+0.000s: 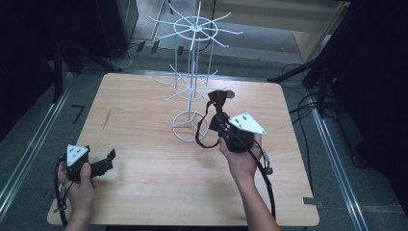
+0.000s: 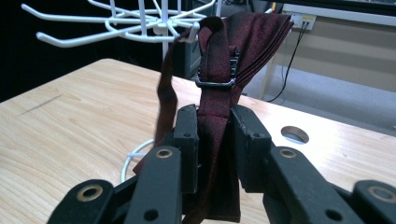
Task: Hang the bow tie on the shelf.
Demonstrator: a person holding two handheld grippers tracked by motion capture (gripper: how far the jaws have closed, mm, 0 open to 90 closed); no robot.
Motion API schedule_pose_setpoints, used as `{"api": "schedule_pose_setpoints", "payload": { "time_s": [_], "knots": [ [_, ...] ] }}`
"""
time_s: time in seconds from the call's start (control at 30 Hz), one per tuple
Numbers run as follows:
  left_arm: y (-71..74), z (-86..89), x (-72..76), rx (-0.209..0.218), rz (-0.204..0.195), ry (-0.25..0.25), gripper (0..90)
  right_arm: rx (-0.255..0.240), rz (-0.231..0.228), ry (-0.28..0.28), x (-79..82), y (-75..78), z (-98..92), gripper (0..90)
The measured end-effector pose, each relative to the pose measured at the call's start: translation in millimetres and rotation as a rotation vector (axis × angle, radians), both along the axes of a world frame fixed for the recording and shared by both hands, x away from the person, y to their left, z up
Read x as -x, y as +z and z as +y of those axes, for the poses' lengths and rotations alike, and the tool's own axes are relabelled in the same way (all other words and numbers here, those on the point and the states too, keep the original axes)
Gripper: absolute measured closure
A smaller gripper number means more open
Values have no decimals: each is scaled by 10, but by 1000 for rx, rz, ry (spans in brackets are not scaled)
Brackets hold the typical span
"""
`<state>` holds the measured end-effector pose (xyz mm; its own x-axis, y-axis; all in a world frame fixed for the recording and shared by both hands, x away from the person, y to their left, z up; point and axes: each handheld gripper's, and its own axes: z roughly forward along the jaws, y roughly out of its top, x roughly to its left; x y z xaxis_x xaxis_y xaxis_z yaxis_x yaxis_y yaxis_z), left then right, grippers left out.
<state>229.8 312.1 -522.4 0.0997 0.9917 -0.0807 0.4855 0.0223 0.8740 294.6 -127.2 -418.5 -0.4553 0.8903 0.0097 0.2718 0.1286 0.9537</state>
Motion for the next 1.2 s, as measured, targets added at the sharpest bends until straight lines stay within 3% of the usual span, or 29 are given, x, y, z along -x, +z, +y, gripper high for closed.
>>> {"api": "schedule_pose_setpoints", "payload": {
  "time_s": [0.8,1.2],
  "knots": [
    [0,1,0,2,0,0,74,49,86,8,-91,-397,111,746],
    [0,2,0,2,0,1,74,84,138,1,-226,-620,146,746]
  ]
}}
